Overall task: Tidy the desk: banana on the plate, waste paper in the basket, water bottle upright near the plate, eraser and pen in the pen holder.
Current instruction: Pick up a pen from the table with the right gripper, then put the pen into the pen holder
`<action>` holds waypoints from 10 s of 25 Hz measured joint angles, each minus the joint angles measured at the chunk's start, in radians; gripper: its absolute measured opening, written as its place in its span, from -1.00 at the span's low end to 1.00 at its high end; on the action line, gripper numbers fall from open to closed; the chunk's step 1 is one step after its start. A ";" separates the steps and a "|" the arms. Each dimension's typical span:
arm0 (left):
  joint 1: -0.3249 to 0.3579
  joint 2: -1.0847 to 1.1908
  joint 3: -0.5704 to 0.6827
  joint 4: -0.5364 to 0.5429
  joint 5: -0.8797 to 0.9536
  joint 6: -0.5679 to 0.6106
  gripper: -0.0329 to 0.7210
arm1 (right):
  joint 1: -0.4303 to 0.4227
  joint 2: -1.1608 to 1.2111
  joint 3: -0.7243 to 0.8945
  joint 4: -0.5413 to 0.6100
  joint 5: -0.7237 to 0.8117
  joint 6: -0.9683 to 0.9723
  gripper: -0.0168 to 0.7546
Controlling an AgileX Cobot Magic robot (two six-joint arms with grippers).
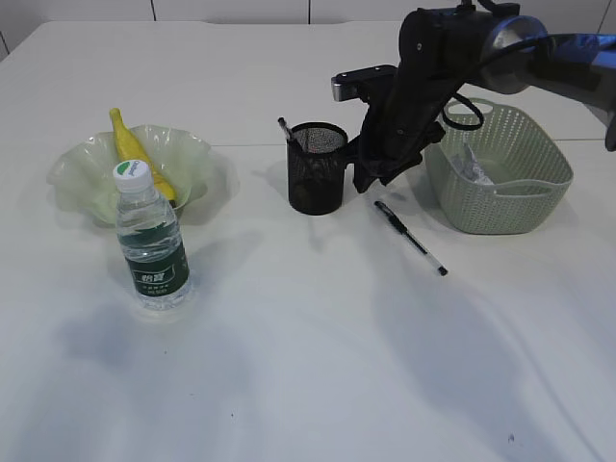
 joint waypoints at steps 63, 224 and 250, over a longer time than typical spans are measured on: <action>0.000 0.000 0.000 0.000 0.000 0.000 0.21 | -0.048 0.086 0.000 0.029 -0.014 0.004 -0.13; 0.000 0.000 0.000 -0.001 0.052 0.000 0.21 | 0.008 -0.195 0.527 -0.459 -1.586 0.491 -0.79; 0.000 0.000 0.000 -0.001 0.052 0.000 0.21 | 0.008 -0.130 0.503 -0.576 -1.486 0.496 -0.79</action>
